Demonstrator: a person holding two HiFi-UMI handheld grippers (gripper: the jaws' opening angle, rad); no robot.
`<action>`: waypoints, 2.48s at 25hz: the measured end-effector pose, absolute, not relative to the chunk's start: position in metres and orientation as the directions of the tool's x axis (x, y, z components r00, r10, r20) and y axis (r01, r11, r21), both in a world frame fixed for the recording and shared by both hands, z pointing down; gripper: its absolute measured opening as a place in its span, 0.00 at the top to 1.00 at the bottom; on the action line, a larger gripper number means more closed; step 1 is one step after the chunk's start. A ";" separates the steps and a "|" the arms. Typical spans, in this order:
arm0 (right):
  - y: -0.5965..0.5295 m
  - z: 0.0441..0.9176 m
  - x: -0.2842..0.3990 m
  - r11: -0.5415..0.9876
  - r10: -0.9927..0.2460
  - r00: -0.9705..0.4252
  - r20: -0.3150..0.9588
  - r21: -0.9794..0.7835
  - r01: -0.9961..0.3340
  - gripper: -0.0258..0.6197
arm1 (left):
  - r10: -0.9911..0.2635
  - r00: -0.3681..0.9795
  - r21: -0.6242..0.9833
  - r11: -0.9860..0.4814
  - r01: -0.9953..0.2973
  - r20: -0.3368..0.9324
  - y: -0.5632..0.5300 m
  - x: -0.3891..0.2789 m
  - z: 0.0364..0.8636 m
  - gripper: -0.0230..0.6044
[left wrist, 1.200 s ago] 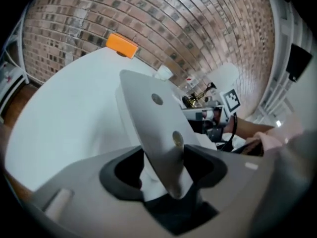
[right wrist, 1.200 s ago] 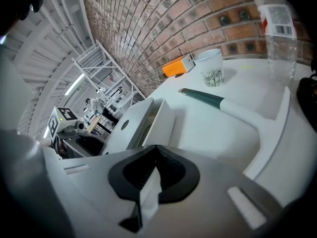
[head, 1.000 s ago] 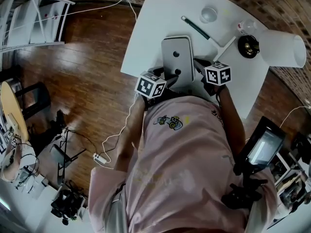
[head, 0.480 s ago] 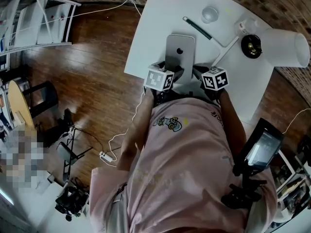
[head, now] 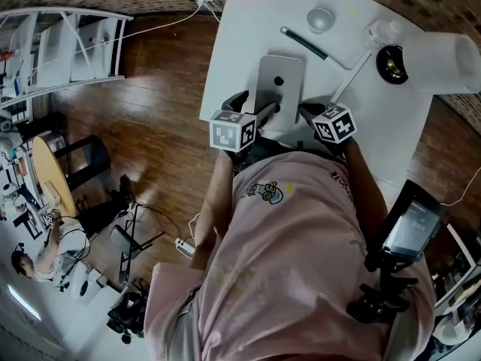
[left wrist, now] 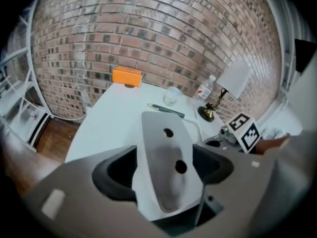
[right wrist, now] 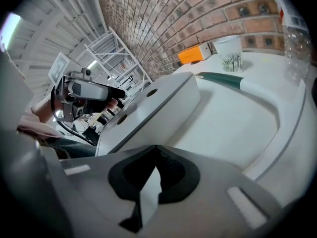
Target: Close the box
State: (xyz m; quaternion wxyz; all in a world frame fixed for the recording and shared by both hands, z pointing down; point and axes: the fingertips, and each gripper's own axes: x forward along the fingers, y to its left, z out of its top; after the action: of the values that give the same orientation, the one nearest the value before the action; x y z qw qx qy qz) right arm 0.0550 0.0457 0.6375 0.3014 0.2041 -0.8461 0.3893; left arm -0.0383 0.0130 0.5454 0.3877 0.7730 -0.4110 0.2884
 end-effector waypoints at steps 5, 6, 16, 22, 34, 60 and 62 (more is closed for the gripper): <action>0.017 0.605 0.075 0.687 -0.262 -0.682 0.682 -0.364 -0.628 0.96 | -0.242 0.562 0.343 -0.585 -0.735 0.791 0.069 -0.041 0.515 0.73; 0.004 0.594 0.079 0.697 -0.307 -0.665 0.681 -0.315 -0.644 0.96 | -0.191 0.587 0.362 -0.627 -0.690 0.787 0.084 -0.040 0.510 0.79; -0.120 0.573 0.052 0.810 -0.490 -0.506 0.709 0.156 -0.565 0.96 | 0.250 0.538 0.461 -0.833 -0.304 0.805 0.164 0.011 0.562 0.96; -0.131 0.592 0.039 0.762 -0.464 -0.518 0.718 0.026 -0.647 0.96 | 0.231 0.554 0.449 -0.843 -0.298 0.800 0.154 0.030 0.580 0.96; -0.113 0.574 0.055 0.787 -0.439 -0.559 0.703 0.001 -0.617 0.96 | 0.097 0.646 0.393 -0.858 -0.331 0.757 0.129 0.039 0.575 0.96; -0.040 0.545 0.085 0.604 -0.545 -0.610 0.576 -0.235 -0.762 0.96 | -0.397 0.413 0.003 -0.718 -0.696 0.820 0.032 -0.012 0.564 0.96; -0.043 0.540 0.090 0.576 -0.578 -0.600 0.553 -0.244 -0.780 0.96 | -0.505 0.398 -0.005 -0.624 -0.781 0.766 0.019 -0.027 0.550 0.96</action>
State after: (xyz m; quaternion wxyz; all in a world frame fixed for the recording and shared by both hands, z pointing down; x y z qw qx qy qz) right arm 0.0904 -0.0428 0.5397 0.2121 0.3937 -0.8621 0.2384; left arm -0.0271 0.0189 0.5496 0.1811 0.8164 -0.3938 0.3816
